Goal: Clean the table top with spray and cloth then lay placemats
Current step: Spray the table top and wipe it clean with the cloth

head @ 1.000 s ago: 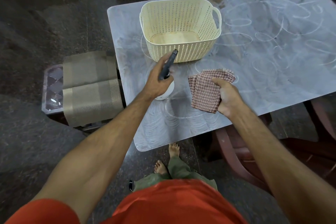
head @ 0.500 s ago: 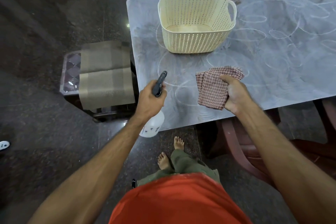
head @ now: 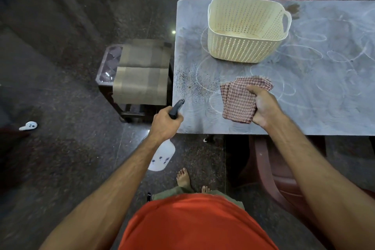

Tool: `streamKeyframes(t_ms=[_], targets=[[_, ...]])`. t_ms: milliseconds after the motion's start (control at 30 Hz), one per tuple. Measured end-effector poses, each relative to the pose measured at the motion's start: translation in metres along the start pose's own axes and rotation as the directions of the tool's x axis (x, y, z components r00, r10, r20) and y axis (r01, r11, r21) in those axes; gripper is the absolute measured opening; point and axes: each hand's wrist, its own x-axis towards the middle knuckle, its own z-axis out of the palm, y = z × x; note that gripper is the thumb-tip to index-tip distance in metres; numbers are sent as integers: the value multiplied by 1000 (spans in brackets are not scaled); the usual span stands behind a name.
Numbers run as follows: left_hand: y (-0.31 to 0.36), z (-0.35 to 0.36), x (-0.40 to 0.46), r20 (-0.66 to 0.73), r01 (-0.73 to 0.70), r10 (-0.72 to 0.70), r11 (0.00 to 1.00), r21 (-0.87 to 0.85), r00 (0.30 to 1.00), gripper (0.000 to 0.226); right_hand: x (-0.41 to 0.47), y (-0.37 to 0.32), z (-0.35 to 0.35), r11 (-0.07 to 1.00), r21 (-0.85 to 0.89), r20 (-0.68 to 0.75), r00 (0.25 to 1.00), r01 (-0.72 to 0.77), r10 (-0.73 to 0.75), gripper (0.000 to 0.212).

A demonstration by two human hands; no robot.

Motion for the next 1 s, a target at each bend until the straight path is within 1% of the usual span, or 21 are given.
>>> streamKeyframes(t_ms=[100,233,367,433,567,700,800,867,1000], targets=[[-5,8,-18,-11,16,-16,1000,12,1000,13,-4,-1,-12,1000,-19,22,1000,1,-1,20],[-12,19,-42,-43,79,-78,997,21,996,16,-7,1,-30,1000,-18,33,999,3,-3,18],[-22,24,-64,-75,152,-150,988,22,986,22,-6,10,-41,996,-79,66,997,-32,37,19],[-28,26,-75,-103,166,-164,986,11,981,18,-6,14,-42,993,-107,85,995,-45,54,19],[-31,33,-86,-94,120,-117,992,30,989,17,-10,17,-43,989,-139,123,990,-51,68,18],[-15,51,-91,-31,74,-72,996,59,997,19,-13,9,-53,992,-124,139,989,-33,50,19],[9,68,-89,10,27,-29,988,154,1000,29,-15,-2,-68,998,-68,111,994,-4,12,17],[25,79,-87,50,-11,1,979,205,999,31,-16,-10,-81,999,-43,77,997,14,-11,16],[46,96,-83,93,-90,71,973,212,993,33,-13,-22,-107,999,-22,29,998,49,-48,19]])
